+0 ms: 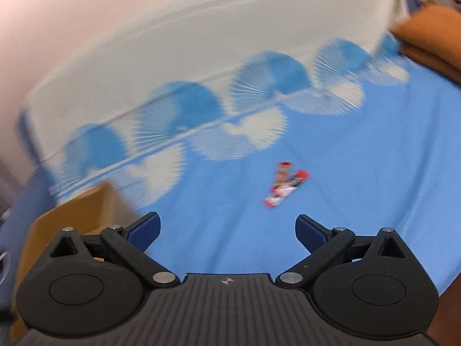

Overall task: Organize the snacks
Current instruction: 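Move both tools toward the red candy and red Nescafe stick, then close the left gripper on the red candy while the right gripper grasps the Nescafe stick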

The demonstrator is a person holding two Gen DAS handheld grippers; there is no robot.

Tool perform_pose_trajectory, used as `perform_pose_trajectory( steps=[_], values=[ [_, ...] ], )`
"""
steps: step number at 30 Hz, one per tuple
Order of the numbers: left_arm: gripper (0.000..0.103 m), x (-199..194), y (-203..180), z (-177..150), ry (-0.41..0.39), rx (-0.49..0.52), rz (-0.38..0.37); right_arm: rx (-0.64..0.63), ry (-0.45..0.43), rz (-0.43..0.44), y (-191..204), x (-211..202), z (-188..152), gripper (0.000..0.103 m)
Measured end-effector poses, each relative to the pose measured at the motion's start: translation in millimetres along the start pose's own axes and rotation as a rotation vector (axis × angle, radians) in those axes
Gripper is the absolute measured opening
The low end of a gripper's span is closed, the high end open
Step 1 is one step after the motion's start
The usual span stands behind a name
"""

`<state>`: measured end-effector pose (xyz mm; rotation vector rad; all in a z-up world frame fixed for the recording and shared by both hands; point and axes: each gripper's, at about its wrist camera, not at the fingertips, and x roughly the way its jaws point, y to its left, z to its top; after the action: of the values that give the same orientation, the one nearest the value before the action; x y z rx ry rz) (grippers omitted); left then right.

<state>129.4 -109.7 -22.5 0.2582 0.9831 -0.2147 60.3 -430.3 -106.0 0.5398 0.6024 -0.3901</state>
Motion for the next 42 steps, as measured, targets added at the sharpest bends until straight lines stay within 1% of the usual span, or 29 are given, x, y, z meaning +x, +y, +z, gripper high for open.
perform_pose_trajectory(
  steps=[2,5,8,12,16,18,19,21,22,23,25,28,30,31,33,34,35,37,39,42],
  values=[
    [0.103,10.5,-7.1,7.8,0.018,0.01,0.002,0.036,0.022,-0.064,-17.4,36.8,7.4,0.1],
    [0.103,27.5,-19.0,21.4,0.041,0.031,0.008,0.056,0.064,-0.146,-37.7,96.3,12.8,0.099],
    [0.103,41.7,-32.6,34.2,0.047,0.062,0.015,0.083,0.092,-0.202,-51.2,145.7,14.4,0.099],
    [0.103,62.1,-57.8,52.7,0.043,0.113,0.009,0.076,0.118,-0.254,-56.6,195.0,16.0,0.099],
    [0.103,80.8,-81.4,70.7,0.031,0.149,-0.011,0.023,0.137,-0.312,-59.1,229.4,9.9,0.099],
    [0.103,90.0,-93.8,79.9,0.022,0.166,-0.021,-0.042,0.107,-0.35,-56.8,230.8,5.6,0.097],
    [0.103,94.7,-100.1,85.0,0.017,0.172,-0.028,-0.069,0.096,-0.363,-57.9,230.6,3.1,0.094],
    [0.103,105.3,-113.6,95.8,0.007,0.182,-0.048,-0.073,0.057,-0.357,-67.7,222.3,2.0,0.08],
    [0.103,112.0,-121.5,102.2,0.006,0.187,-0.062,-0.075,0.04,-0.358,-73.5,217.5,1.6,0.068],
    [0.103,118.4,-128.6,107.9,0.009,0.19,-0.074,-0.079,0.027,-0.352,-79.9,213.0,1.8,0.06],
    [0.103,135.5,-148.6,122.7,0.019,0.196,-0.121,-0.078,0.022,-0.337,-94.2,206.9,4.6,0.056],
    [0.103,163.8,-183.9,142.7,0.014,0.211,-0.205,-0.044,0.035,-0.337,-117.3,199.9,10.0,0.056],
    [0.103,188.5,-212.1,154.0,0.018,0.225,-0.279,-0.003,0.038,-0.351,-134.9,191.1,11.9,0.056],
    [0.103,203.0,-228.3,158.8,0.036,0.235,-0.31,0.016,0.035,-0.357,-143.2,188.1,12.9,0.056],
    [0.103,231.9,-259.1,166.3,0.086,0.267,-0.356,0.052,0.031,-0.37,-157.7,182.8,14.6,0.061],
    [0.103,245.3,-273.7,168.1,0.103,0.285,-0.366,0.071,0.032,-0.359,-164.6,180.8,16.1,0.064],
    [0.103,257.0,-287.2,169.1,0.108,0.304,-0.366,0.082,0.033,-0.352,-168.1,179.7,17.0,0.073],
    [0.103,276.1,-312.2,169.5,0.107,0.346,-0.347,0.111,0.045,-0.346,-174.9,180.5,20.9,0.085],
    [0.103,293.9,-333.7,170.5,0.119,0.395,-0.325,0.142,0.048,-0.342,-179.6,183.4,24.4,0.087],
    [0.103,317.4,-356.4,172.3,0.136,0.429,-0.291,0.152,0.03,-0.356,-180.9,190.2,25.7,0.091]
  ],
)
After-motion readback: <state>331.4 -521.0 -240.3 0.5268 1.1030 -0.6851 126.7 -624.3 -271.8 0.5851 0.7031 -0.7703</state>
